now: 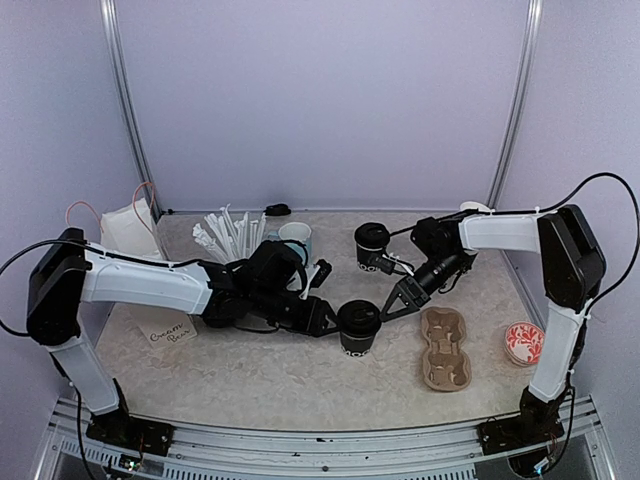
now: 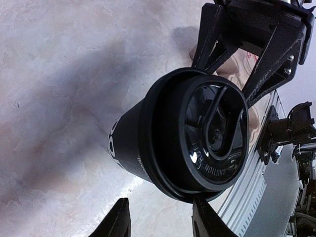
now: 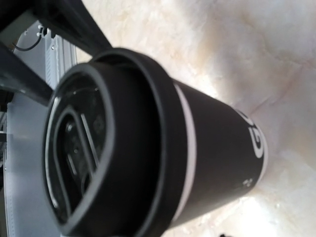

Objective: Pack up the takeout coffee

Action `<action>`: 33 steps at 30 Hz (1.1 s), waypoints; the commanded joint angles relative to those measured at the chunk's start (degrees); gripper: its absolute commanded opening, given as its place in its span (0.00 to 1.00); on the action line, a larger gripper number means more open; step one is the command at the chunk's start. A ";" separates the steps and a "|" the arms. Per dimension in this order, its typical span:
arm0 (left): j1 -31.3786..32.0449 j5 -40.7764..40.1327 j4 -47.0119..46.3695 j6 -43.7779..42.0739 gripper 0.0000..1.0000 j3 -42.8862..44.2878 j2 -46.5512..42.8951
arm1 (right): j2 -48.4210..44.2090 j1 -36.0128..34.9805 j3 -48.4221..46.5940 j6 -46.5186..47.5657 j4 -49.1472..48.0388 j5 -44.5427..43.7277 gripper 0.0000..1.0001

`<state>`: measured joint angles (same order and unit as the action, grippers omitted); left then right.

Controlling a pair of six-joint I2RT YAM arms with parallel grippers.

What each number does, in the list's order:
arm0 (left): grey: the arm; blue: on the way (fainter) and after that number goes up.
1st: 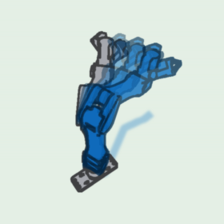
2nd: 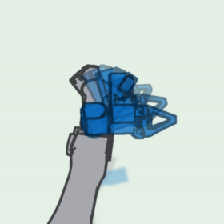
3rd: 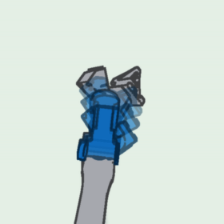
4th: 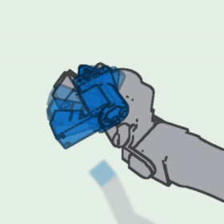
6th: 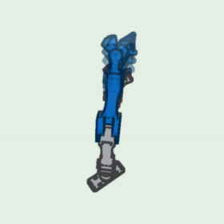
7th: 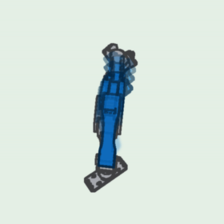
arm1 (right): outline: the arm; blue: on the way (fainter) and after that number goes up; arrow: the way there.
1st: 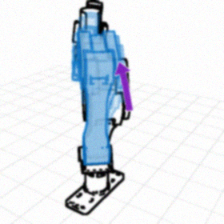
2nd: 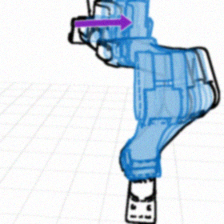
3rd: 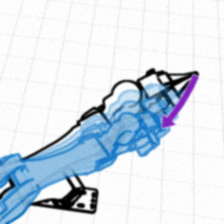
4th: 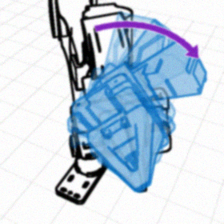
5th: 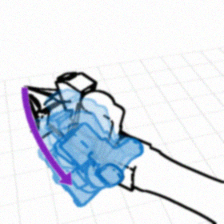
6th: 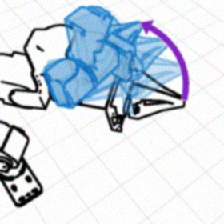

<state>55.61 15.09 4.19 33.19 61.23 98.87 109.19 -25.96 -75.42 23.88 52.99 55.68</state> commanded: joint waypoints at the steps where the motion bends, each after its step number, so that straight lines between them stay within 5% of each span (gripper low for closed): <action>1: -0.55 -1.20 -0.68 -0.05 0.41 1.52 2.83 | 1.44 0.42 -0.41 -0.50 -0.59 -0.51 0.51; 12: -1.34 -2.35 8.23 0.71 0.35 3.45 9.84 | 5.92 0.12 2.16 -4.33 -3.15 -10.58 0.48; 20: -0.24 -3.74 6.11 -1.88 0.35 4.75 5.35 | 1.89 0.27 -0.31 -2.65 -1.43 -7.46 0.49; 29: 2.20 -6.34 0.34 -9.52 0.48 6.76 -3.11 | -6.31 0.91 -3.35 1.28 0.97 -8.89 0.80; 33: 3.33 -13.88 -2.15 -15.67 0.51 5.56 -6.56 | -9.88 0.97 -4.31 4.55 0.20 -12.96 0.86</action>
<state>57.95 8.91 5.72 25.28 66.57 97.10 104.29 -25.32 -77.36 24.32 53.69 47.66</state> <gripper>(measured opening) 0.489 0.845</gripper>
